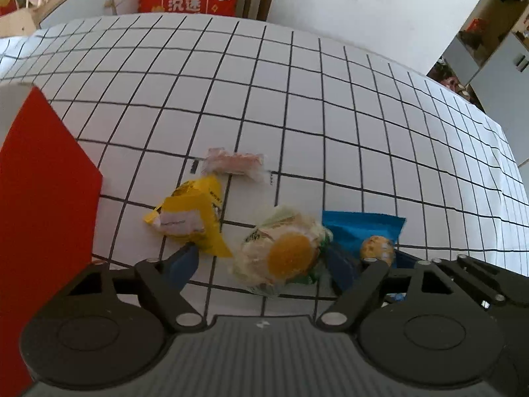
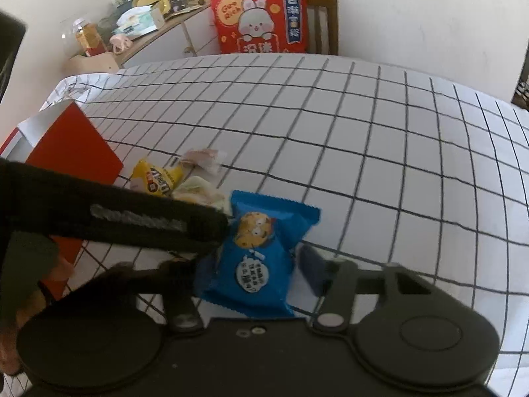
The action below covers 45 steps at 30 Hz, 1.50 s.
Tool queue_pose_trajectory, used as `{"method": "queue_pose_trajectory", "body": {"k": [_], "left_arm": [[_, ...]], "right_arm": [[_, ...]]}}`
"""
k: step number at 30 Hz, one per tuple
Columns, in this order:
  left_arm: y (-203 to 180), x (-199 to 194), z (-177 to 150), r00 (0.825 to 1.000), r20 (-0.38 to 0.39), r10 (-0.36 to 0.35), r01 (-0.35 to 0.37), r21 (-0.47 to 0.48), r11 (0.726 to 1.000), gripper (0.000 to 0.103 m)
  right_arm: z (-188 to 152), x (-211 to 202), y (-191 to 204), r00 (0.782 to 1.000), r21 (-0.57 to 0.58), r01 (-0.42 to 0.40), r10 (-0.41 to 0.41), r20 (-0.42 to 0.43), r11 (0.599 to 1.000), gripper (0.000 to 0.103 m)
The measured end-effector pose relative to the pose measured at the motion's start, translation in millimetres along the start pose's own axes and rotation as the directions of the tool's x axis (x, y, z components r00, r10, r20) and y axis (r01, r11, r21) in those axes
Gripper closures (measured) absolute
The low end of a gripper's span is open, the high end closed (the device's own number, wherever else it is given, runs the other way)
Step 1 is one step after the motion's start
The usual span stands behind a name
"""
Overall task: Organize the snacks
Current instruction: 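Grasp the round bun pastry with left tool while right tool grasps the blue cookie bag, then carry the bun pastry and blue cookie bag over the red box with both tools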
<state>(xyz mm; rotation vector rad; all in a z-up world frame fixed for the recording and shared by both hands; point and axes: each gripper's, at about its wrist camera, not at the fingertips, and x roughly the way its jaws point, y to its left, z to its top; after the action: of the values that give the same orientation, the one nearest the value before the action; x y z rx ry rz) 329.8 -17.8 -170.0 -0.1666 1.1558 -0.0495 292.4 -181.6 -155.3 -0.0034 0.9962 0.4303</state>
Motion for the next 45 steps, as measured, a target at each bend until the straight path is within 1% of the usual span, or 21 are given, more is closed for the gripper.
{"method": "queue_pose_trajectory", "body": {"k": [3,6,8,9,10,14,16,21,28,33,45], "left_arm": [[1.3,0.7,-0.6,1.0,0.002,0.001,-0.001,0.01,1.0,0.02],[-5.1,4.1,-2.4,1.0,0.001,0.013,-0.013,0.039,0.999,0.023],[-10.8,5.1,-4.3,1.0,0.01,0.022,-0.023,0.057,0.998,0.029],[-13.4,4.1,-5.0,1.0,0.014,0.018,-0.019,0.062,0.998,0.038],[-15.3,3.1,-5.6,1.0,0.016,0.01,-0.011,0.065,0.998,0.05],[-23.6,-1.4,-10.1,0.999,0.024,0.041,-0.042,0.078,0.996,0.052],[-23.9,-3.7,-13.1,0.998,0.025,0.054,-0.055,0.075,0.996,0.056],[-16.3,-17.8,-24.1,0.998,0.028,0.053,-0.054,0.054,0.997,0.057],[0.5,-53.1,-40.7,0.998,0.04,0.049,-0.049,0.009,0.999,0.057],[7.4,-80.1,-51.9,0.997,0.053,0.058,-0.058,-0.005,0.998,0.057],[24.3,-143.4,-79.0,0.993,0.108,0.041,-0.04,-0.015,0.999,0.057]], "right_arm": [[-2.9,-6.0,-8.3,1.0,0.01,0.003,-0.003,0.004,1.0,0.06],[-5.8,-11.0,-15.3,1.0,0.025,0.003,-0.003,0.001,1.0,0.061],[-7.6,-13.6,-17.4,1.0,0.027,-0.002,0.002,-0.004,1.0,0.061],[-8.9,-14.7,-16.3,1.0,0.026,-0.002,0.002,-0.005,1.0,0.061],[-9.6,-15.5,-16.4,1.0,0.026,0.0,0.0,-0.005,1.0,0.061],[-10.2,-19.1,-14.2,1.0,0.033,0.013,-0.013,-0.003,0.999,0.062],[-10.6,-23.0,-12.6,1.0,0.039,0.019,-0.02,0.002,0.999,0.063],[-13.1,-38.1,-4.1,0.999,0.036,0.028,-0.028,0.015,0.999,0.063],[-18.3,-67.0,14.8,0.999,0.035,0.027,-0.028,0.028,0.999,0.063],[-20.5,-88.1,31.7,0.999,0.026,0.012,-0.013,0.043,1.0,0.064],[-25.6,-133.9,72.7,0.995,-0.017,-0.032,0.034,0.09,0.999,0.064]]}}
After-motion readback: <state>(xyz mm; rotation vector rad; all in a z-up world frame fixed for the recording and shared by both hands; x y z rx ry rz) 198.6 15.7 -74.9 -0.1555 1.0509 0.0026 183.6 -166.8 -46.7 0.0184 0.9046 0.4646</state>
